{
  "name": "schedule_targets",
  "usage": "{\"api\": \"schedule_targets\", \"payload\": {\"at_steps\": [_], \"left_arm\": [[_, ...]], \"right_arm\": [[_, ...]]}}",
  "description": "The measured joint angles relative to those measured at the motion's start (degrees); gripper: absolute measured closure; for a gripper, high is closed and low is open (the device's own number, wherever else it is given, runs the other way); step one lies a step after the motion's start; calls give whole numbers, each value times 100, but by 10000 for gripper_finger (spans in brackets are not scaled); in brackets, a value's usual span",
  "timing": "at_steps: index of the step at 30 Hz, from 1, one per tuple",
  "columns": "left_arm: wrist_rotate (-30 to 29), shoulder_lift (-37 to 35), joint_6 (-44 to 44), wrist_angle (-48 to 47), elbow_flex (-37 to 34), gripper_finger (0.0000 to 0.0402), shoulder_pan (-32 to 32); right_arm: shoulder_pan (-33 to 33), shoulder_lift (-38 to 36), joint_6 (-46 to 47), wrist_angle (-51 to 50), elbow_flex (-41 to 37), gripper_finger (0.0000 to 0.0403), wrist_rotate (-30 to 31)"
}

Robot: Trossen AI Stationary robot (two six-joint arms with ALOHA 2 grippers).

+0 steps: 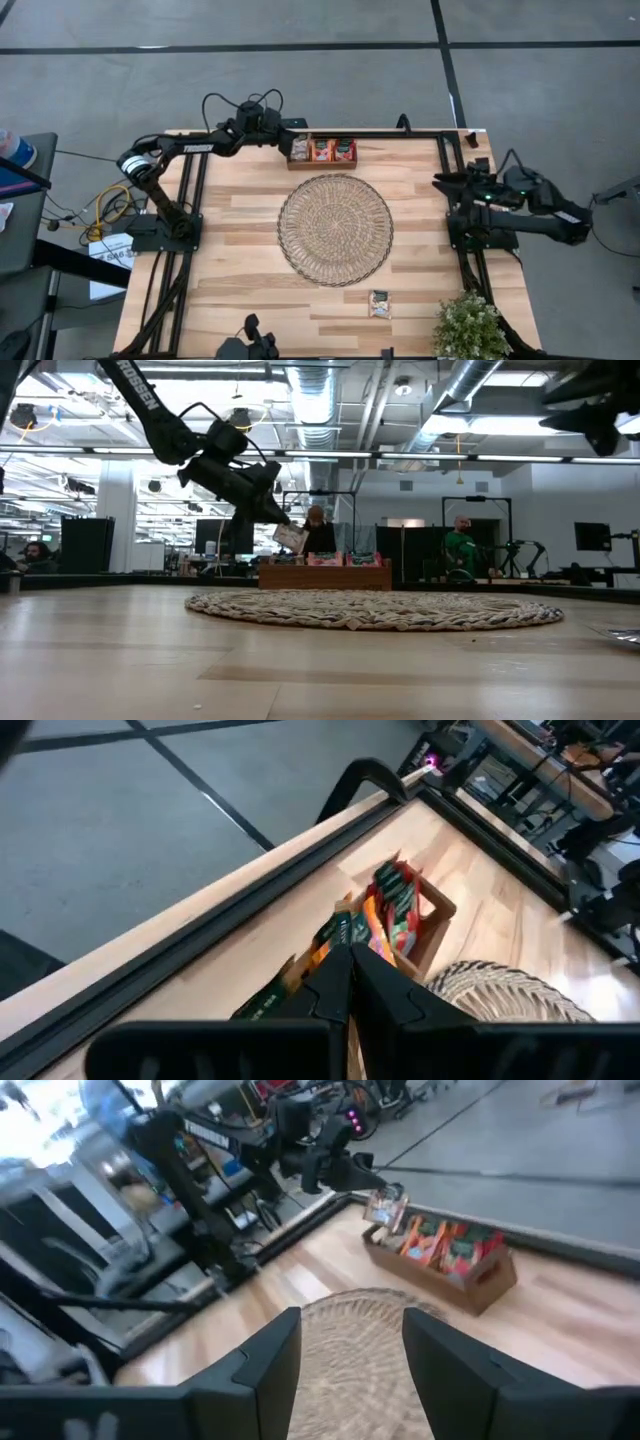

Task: Pick & Place Tea
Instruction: Put the brown tea bag into the left section of the wooden organizer

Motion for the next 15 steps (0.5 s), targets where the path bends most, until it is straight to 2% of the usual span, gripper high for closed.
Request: {"api": "schedule_targets", "payload": {"at_steps": [4,11,15], "left_arm": [[-187,11,104,9,-248,401,-11],[-253,22,39,680,-506,401,13],[-279,22,143,708,-511,401,33]], "right_arm": [[2,-179,266,-93,46,232,-129],[13,-52,-53,45,92,229,-191],[13,-73,-280,37,96,232,-366]]}}
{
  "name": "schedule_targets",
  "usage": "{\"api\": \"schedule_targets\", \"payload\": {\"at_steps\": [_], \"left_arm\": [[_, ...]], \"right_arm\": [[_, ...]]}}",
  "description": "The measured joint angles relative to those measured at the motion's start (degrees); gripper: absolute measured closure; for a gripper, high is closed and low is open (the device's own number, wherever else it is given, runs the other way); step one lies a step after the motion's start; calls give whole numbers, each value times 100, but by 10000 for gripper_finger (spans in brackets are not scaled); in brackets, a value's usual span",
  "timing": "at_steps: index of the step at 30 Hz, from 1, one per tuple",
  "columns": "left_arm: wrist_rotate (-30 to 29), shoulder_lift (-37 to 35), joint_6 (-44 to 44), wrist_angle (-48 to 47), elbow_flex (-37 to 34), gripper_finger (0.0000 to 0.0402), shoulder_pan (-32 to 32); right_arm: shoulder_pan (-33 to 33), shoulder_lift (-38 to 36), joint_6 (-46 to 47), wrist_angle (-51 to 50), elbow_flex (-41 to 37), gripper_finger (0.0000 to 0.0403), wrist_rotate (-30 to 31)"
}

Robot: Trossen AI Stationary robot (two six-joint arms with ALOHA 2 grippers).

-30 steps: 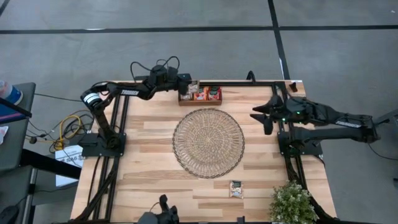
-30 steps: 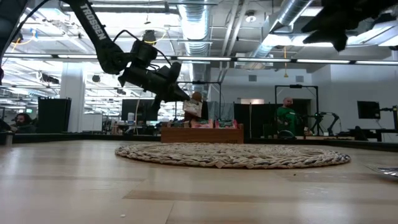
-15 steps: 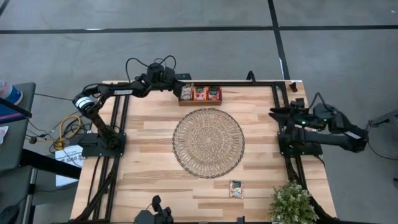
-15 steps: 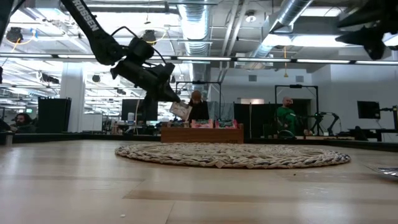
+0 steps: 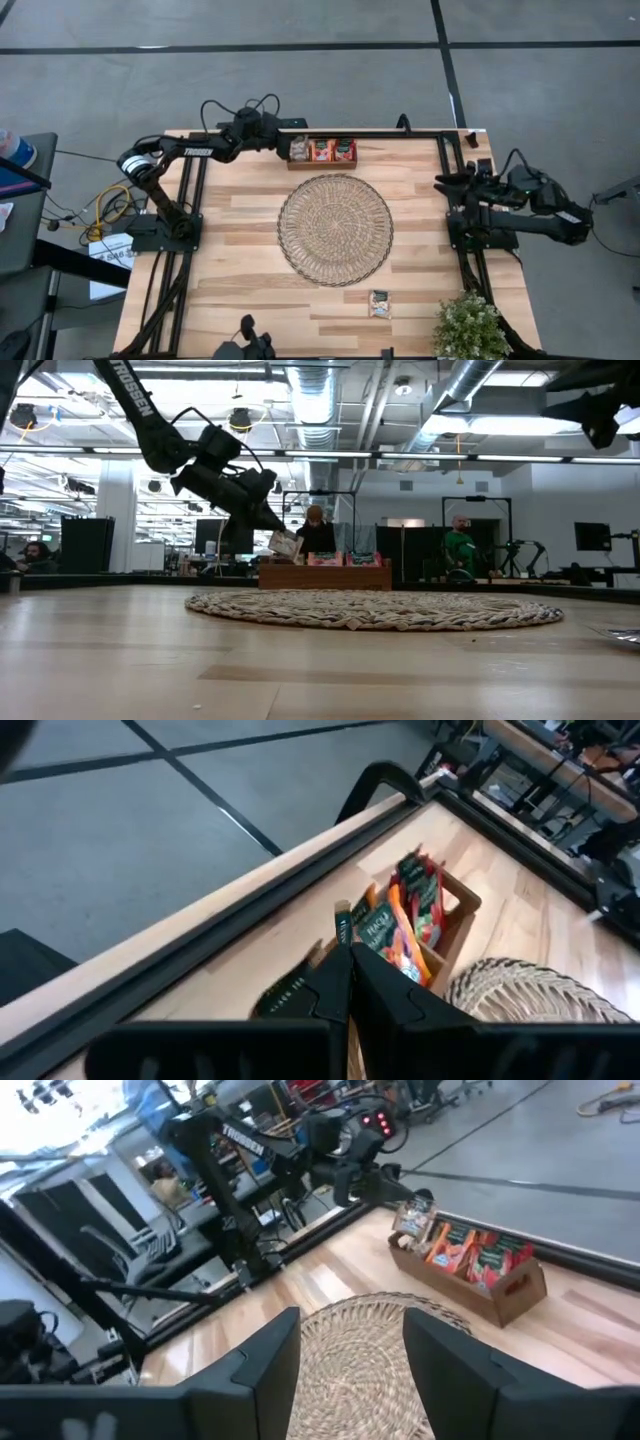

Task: Pick & Place Tea
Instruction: Put the brown tea bag into the left section of the wooden organizer

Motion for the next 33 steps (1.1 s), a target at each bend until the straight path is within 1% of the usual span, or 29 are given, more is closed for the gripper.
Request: {"api": "schedule_targets", "payload": {"at_steps": [2,5,10,13,18,24,29,33], "left_arm": [[31,65,3,76,0,401,5],[85,194,-44,231,-3,401,-4],[197,286,-162,481,-2,401,-4],[196,289,-147,517,-2,401,-1],[187,289,-26,366,-2,401,62],[-12,294,178,307,-2,401,70],[1,550,191,486,0,401,69],[-1,699,2,633,-2,401,68]], "right_arm": [[0,-4,-44,57,-59,233,-23],[0,-7,-13,216,-369,234,18],[0,-9,-36,1261,-1153,232,30],[-11,-14,-40,1489,-1387,232,117],[-11,-18,-1,1517,-1458,234,195],[-11,-20,-3,1603,-1458,232,191],[-11,-20,-3,1612,-1458,233,193],[-11,-20,-1,1683,-1458,234,187]]}}
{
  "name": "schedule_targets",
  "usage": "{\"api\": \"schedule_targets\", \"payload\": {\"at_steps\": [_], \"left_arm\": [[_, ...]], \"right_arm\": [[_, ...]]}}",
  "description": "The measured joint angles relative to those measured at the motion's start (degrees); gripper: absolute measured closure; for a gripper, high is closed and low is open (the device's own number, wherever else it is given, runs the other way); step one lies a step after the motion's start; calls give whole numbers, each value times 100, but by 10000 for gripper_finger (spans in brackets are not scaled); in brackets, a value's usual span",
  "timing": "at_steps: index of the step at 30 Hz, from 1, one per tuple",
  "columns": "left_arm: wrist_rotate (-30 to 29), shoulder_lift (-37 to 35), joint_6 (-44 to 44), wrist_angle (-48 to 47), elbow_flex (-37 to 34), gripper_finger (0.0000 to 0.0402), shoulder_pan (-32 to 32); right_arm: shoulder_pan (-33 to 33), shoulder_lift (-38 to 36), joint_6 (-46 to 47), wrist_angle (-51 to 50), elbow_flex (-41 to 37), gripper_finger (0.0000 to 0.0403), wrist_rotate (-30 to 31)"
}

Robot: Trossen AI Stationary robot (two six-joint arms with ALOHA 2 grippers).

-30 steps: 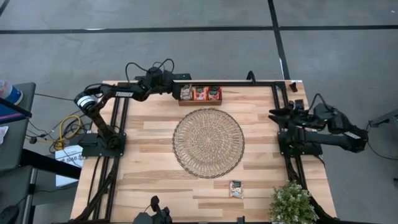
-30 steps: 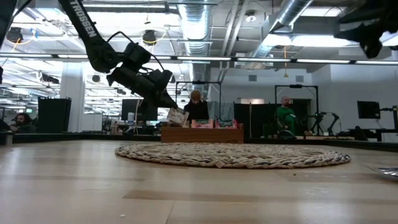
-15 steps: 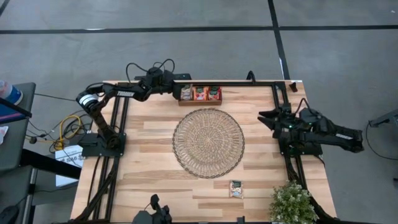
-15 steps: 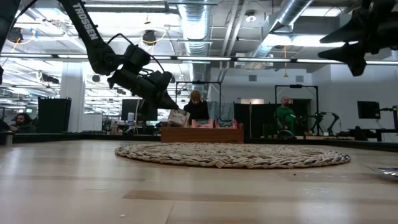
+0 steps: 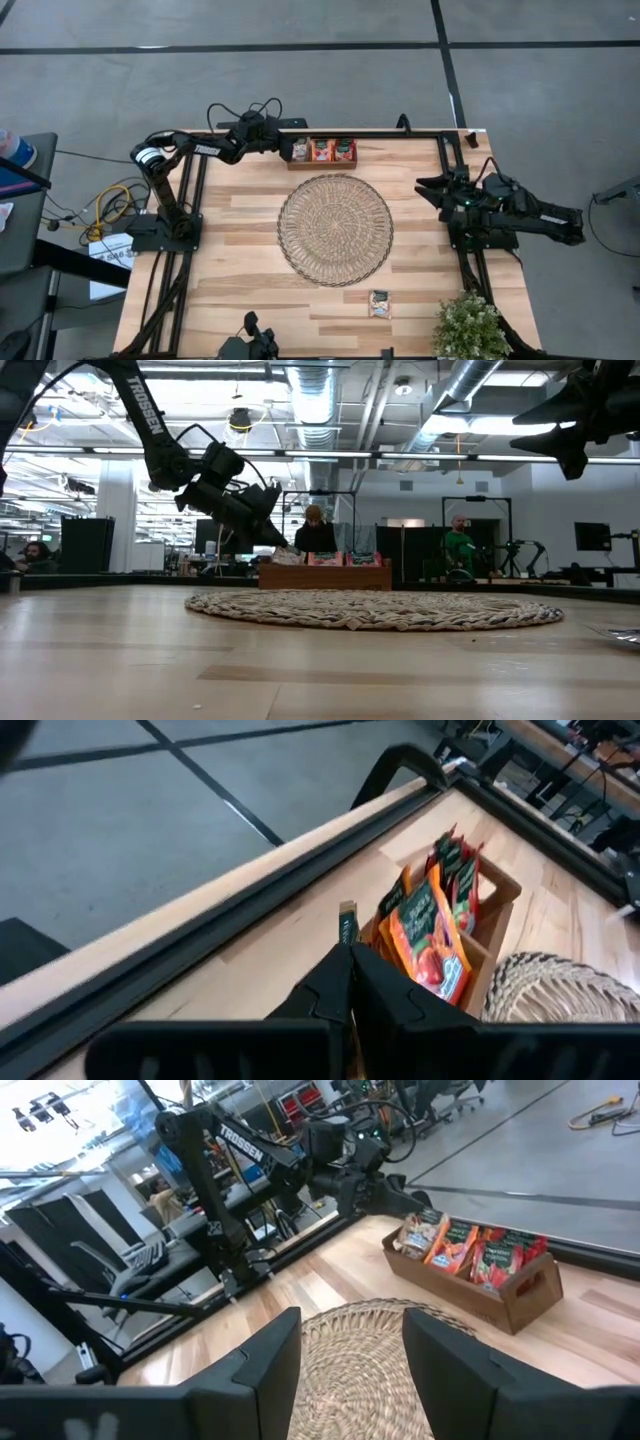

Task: Pick & Place Tea
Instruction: Put the brown tea bag into the left section of the wooden organizer

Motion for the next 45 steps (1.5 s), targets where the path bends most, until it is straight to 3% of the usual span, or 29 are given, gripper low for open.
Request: {"api": "schedule_targets", "payload": {"at_steps": [23,45], "left_arm": [[-416,-9,-2,63,2,402,-2],[-15,-11,238,61,4,401,-2]], "right_arm": [[0,-2,-2,46,2,233,14],[0,0,0,49,2,232,4]]}}
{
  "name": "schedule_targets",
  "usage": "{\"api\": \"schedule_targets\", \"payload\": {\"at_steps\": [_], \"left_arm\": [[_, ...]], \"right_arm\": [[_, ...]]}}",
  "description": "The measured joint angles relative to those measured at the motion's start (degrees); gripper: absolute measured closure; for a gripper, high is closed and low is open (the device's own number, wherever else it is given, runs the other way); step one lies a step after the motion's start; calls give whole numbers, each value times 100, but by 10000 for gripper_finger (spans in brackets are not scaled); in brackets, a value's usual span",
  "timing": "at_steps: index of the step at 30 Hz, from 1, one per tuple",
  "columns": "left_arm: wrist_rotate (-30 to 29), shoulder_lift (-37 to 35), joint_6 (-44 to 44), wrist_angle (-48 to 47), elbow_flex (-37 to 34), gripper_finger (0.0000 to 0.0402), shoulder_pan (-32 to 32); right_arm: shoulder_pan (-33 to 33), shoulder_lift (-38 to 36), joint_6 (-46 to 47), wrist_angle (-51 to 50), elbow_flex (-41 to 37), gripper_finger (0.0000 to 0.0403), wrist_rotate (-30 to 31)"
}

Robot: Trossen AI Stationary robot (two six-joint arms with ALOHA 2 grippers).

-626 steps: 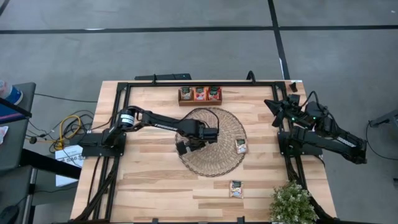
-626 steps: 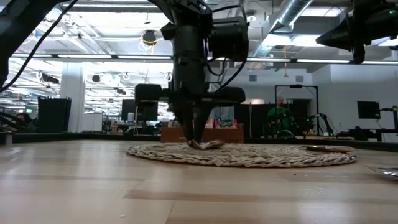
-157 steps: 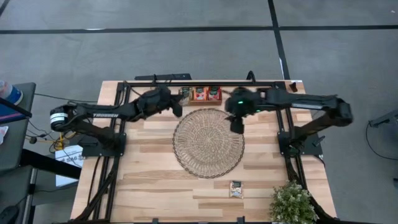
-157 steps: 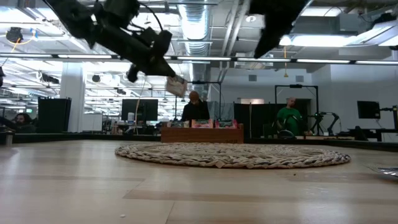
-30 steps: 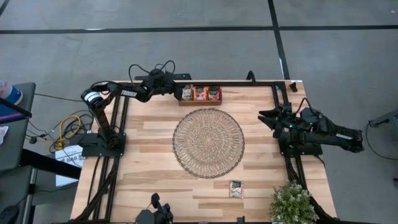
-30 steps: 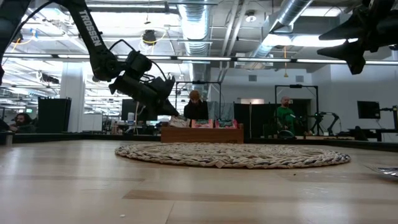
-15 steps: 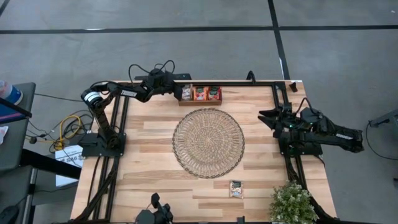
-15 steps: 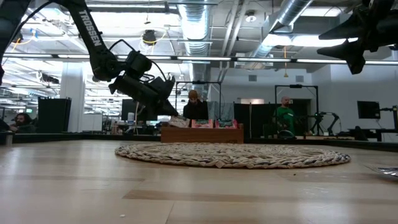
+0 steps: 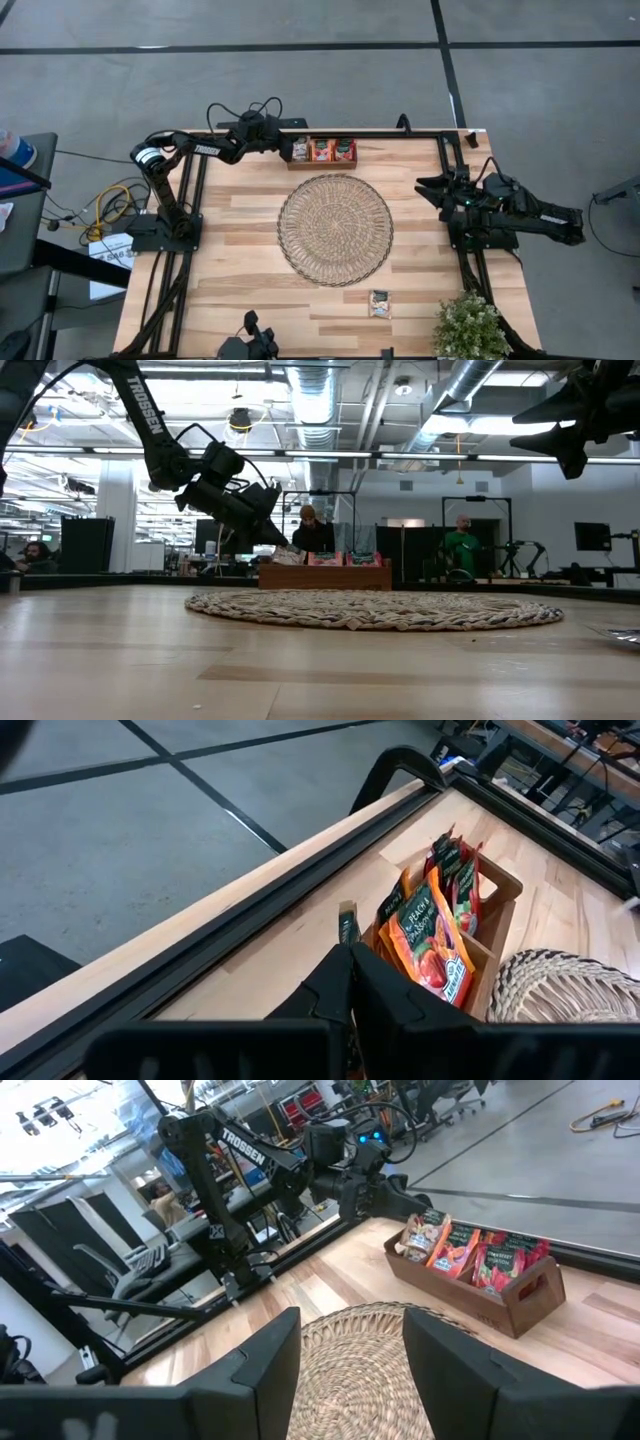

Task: Pick & Place Tea
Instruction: Put the brown tea bag into the left section of the wooden organizer

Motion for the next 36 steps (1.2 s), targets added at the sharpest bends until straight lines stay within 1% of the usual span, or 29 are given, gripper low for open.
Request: {"api": "schedule_targets", "payload": {"at_steps": [4,10,14,19,25,26,28,32,33,34,36], "left_arm": [[0,0,0,0,0,389,0],[0,0,-2,0,2,339,0],[0,0,-2,0,2,317,0],[0,-130,-2,-9,2,308,0],[17,-685,-136,-83,2,307,1],[91,-829,-274,-136,2,307,0],[491,-1169,-597,-243,2,307,-32],[2033,-1853,-1342,-444,4,307,-234],[2323,-2003,-1547,-443,4,307,-349],[2489,-2141,-1745,-452,4,307,-483],[2566,-2364,-2001,-549,4,307,-841]], "right_arm": [[0,0,2,0,0,232,-2],[0,0,3,25,0,234,-11],[0,0,4,52,2,232,-11],[0,-2,4,52,2,233,-11],[0,-2,4,48,2,233,-11],[0,0,4,48,2,233,-11],[0,0,4,44,2,232,-11],[1,-1,-1,42,2,232,-11],[2,0,-17,41,2,233,-11],[0,-2,-30,39,2,234,-10],[0,-1,-43,33,2,234,-11]]}}
